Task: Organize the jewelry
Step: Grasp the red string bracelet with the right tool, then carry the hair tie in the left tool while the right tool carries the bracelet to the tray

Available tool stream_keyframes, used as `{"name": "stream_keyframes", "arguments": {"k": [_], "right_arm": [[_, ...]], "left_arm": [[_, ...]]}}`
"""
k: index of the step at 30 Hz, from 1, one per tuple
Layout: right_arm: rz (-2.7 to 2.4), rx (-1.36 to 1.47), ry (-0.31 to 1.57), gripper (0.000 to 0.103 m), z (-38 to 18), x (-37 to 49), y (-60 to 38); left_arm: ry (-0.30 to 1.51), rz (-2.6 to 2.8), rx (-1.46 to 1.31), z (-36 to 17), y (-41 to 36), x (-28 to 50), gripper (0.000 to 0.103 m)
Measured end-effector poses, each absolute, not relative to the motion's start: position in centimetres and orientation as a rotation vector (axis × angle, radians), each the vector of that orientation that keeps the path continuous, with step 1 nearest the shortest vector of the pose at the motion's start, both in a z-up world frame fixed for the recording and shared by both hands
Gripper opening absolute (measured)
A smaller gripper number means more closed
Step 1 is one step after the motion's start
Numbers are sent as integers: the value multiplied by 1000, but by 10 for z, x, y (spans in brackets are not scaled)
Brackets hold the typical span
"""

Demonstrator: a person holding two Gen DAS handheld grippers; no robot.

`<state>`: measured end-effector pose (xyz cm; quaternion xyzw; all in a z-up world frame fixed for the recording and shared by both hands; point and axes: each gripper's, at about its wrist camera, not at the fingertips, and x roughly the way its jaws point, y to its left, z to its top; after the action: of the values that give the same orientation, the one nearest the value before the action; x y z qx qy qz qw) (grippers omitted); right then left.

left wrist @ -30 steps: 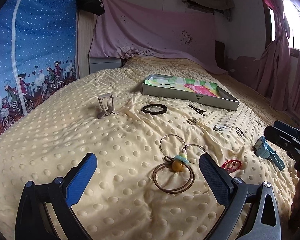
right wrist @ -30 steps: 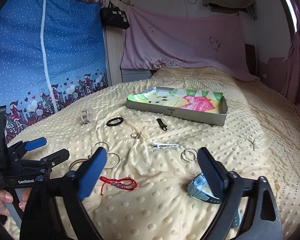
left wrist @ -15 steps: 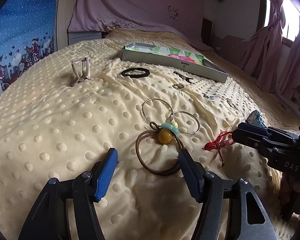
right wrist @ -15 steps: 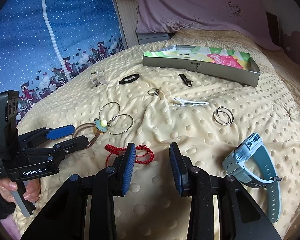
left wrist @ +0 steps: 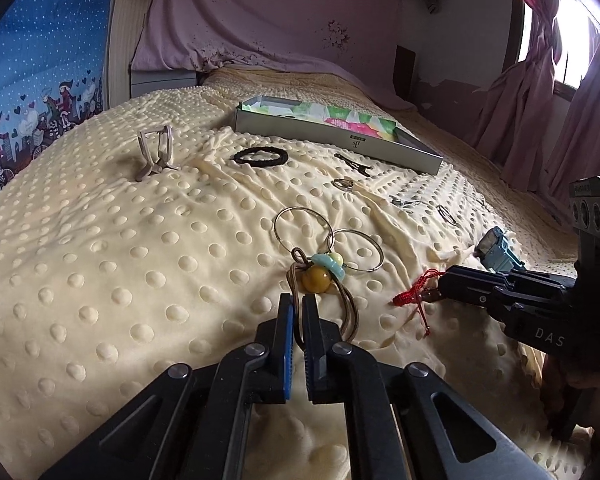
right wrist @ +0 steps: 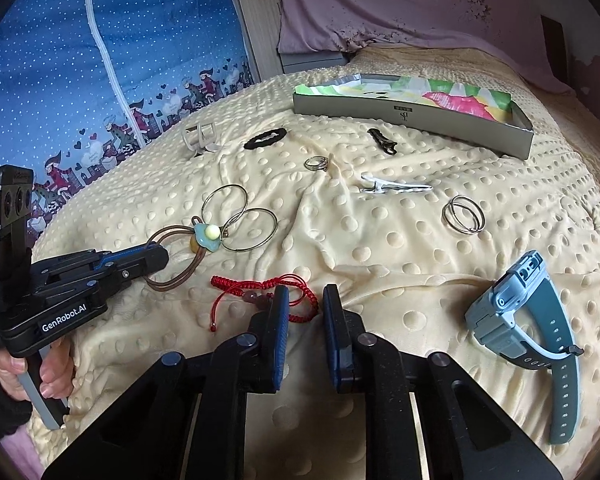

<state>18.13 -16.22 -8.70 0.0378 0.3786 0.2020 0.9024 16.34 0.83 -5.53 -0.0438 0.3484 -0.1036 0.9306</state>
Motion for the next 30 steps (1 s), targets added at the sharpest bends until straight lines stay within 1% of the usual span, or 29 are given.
{"name": "stream_keyframes", "arguments": {"k": [1, 4, 10, 15, 24, 30], "right_arm": [[419, 87, 781, 6, -87, 181, -163], [432, 86, 766, 5, -85, 178, -163], [420, 71, 658, 4, -64, 163, -165], [396, 100, 585, 4, -45, 156, -179], [386, 83, 567, 4, -30, 155, -187], [360, 63, 576, 4, -32, 159, -191]], "left_arm": [[702, -218, -83, -53, 7, 161, 3], [669, -237, -61, -46, 3, 156, 3], [624, -285, -33, -32, -3, 149, 3], [594, -334, 7, -10, -8, 146, 3], [554, -383, -21, 27, -19, 165, 3], [564, -393, -49, 22, -25, 176, 3]]}}
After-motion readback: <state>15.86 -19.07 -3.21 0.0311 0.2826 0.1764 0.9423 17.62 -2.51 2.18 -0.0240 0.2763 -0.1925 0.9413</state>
